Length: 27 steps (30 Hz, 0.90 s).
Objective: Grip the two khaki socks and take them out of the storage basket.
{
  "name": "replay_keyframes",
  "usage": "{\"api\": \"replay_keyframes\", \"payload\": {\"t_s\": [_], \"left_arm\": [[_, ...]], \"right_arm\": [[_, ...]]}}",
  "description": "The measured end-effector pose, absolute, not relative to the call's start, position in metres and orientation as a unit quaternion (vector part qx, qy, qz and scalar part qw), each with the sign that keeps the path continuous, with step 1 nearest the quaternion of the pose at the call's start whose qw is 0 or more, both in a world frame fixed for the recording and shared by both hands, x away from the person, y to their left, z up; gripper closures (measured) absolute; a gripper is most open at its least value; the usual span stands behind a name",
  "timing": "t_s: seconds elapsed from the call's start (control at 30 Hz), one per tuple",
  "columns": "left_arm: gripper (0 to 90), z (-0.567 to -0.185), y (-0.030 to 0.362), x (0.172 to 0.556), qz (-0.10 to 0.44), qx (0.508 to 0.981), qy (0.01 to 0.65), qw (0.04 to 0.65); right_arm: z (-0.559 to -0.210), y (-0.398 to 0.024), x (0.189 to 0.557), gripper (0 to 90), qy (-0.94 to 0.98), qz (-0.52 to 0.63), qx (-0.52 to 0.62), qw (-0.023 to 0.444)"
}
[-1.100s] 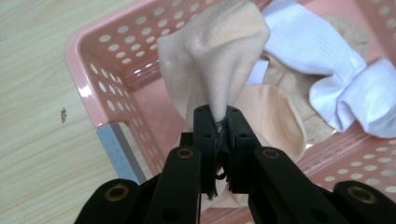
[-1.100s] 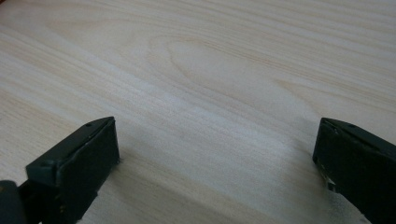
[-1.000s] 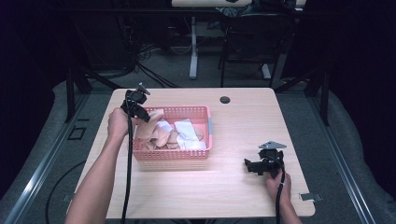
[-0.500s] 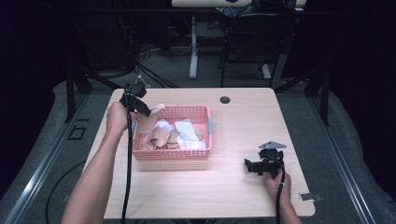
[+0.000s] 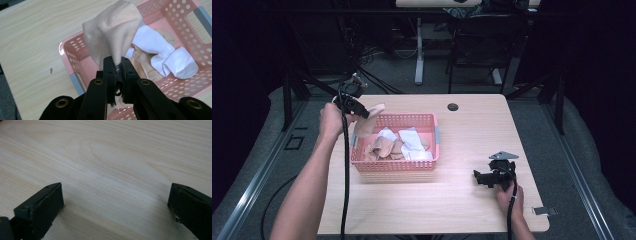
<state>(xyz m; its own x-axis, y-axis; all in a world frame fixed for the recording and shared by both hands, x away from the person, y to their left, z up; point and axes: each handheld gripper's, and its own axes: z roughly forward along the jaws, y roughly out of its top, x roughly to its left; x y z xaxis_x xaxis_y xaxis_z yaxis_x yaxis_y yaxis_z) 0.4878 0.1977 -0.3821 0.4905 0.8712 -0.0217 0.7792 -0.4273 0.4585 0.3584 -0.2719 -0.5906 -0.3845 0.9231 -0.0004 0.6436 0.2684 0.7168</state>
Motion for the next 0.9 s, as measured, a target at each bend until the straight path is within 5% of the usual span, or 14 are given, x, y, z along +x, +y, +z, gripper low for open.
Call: {"api": "replay_keyframes", "payload": {"t_s": [0.9], "left_arm": [[84.5, -0.360, 0.233, 0.479, 0.132, 0.818, 0.515, 0.217]], "right_arm": [[-0.591, -0.272, 0.358, 0.0, 0.767, 0.324, 0.511, 0.216]]}}
